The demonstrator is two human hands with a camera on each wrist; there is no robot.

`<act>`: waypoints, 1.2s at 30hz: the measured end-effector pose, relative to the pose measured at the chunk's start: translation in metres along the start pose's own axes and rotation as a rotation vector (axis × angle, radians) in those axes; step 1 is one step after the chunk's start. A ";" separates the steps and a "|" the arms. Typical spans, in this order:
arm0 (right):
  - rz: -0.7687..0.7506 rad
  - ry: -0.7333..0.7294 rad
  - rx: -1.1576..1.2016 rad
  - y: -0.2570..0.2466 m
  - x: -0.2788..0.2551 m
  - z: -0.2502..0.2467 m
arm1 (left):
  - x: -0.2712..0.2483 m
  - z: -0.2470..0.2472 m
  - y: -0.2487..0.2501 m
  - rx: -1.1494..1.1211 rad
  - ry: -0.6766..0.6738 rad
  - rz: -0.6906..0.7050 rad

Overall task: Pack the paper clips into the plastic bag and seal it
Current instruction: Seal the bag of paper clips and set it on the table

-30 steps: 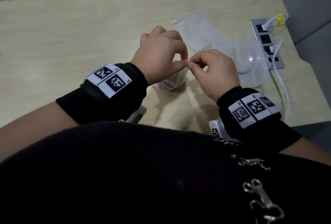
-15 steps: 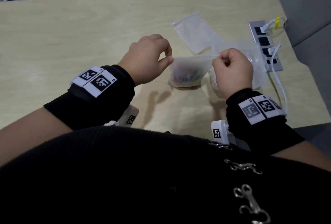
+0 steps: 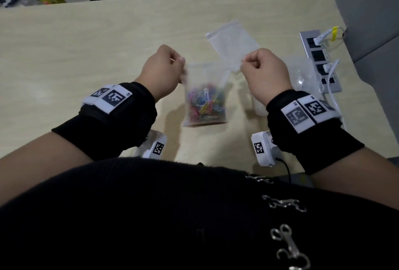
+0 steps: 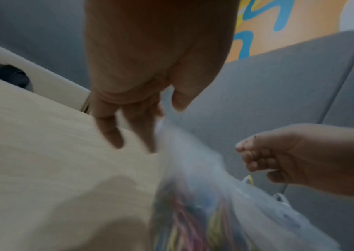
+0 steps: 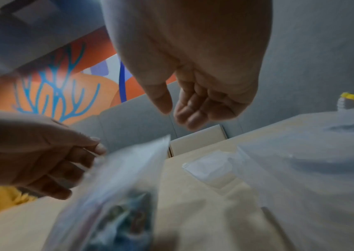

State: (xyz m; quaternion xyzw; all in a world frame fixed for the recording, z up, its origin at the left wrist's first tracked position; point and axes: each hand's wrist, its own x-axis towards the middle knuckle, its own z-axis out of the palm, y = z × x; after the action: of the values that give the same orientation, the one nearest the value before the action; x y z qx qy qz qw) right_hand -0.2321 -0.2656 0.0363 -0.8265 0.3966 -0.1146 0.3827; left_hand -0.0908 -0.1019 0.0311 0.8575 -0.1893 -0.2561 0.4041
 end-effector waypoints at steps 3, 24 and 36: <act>-0.059 -0.150 -0.380 0.005 0.016 0.004 | 0.009 -0.001 -0.014 0.340 -0.081 0.013; -0.298 -0.370 -0.774 0.020 0.032 0.028 | -0.014 0.051 -0.028 1.093 -0.684 0.267; -0.717 -0.248 -0.540 0.051 -0.054 0.009 | -0.001 0.052 0.027 0.149 -0.134 0.052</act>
State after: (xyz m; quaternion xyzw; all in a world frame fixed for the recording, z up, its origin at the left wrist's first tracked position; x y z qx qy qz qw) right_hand -0.2924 -0.2406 -0.0004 -0.9889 0.0529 -0.0325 0.1349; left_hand -0.1259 -0.1486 0.0245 0.8610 -0.2566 -0.2872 0.3322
